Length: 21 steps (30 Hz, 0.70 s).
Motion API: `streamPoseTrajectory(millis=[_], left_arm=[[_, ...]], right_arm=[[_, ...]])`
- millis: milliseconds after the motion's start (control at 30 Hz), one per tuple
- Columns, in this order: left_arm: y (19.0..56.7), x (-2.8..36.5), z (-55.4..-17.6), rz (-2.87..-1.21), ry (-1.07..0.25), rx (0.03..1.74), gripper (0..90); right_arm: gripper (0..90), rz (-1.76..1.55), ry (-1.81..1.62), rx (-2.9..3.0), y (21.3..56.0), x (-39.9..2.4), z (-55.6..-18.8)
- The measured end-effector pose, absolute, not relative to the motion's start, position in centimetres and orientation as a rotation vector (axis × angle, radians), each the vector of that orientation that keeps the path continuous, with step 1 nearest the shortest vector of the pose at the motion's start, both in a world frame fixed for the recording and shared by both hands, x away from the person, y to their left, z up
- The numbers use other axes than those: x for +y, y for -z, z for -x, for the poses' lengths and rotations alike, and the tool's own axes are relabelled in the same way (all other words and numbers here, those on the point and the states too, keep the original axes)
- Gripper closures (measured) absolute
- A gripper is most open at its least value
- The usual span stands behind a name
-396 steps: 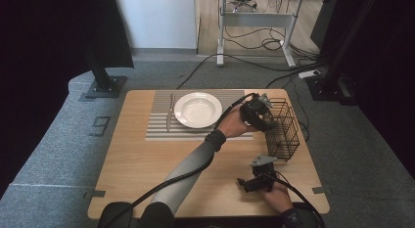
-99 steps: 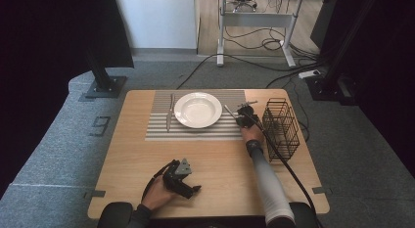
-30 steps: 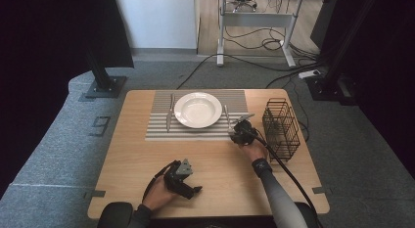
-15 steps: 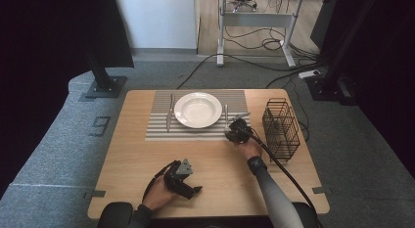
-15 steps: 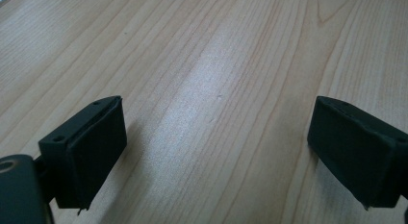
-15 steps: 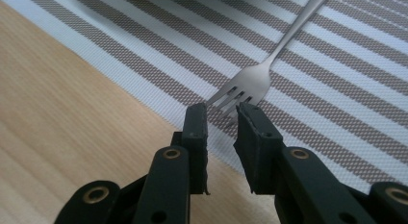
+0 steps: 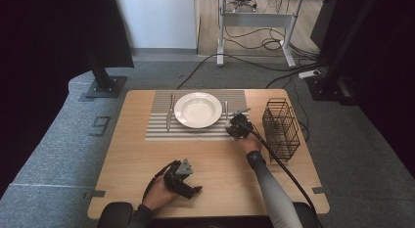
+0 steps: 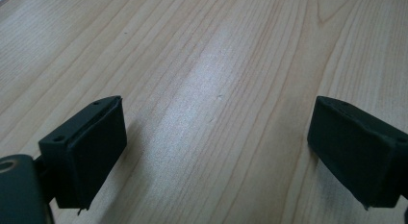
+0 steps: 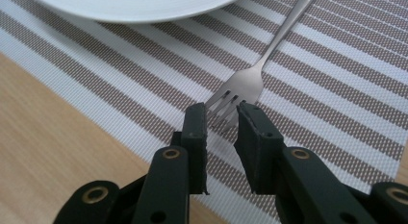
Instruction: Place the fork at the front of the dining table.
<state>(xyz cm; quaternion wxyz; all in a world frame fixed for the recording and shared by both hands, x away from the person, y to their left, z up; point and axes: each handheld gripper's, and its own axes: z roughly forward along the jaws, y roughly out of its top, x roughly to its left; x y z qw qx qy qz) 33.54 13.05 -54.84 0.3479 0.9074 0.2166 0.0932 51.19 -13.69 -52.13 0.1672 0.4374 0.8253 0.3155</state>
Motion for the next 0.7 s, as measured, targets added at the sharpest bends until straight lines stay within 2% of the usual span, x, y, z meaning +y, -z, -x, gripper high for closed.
streamPoseTrajectory(millis=[467, 533, 700], left_arm=[[54.9, 13.1, -33.7, -2.356, -0.229, 0.573, 5.4], [54.9, 13.1, -33.7, -2.353, -0.229, 0.576, 5.4], [54.9, 13.1, -33.7, -2.354, -0.230, 0.575, 5.4]], right_arm=[[70.3, -1.256, -0.920, 2.315, 52.4, -14.0, -53.3], [66.6, -1.251, -0.916, 2.307, 52.3, -14.0, -53.2], [50.5, -1.207, -0.917, 2.268, 51.5, -14.0, -52.5]])
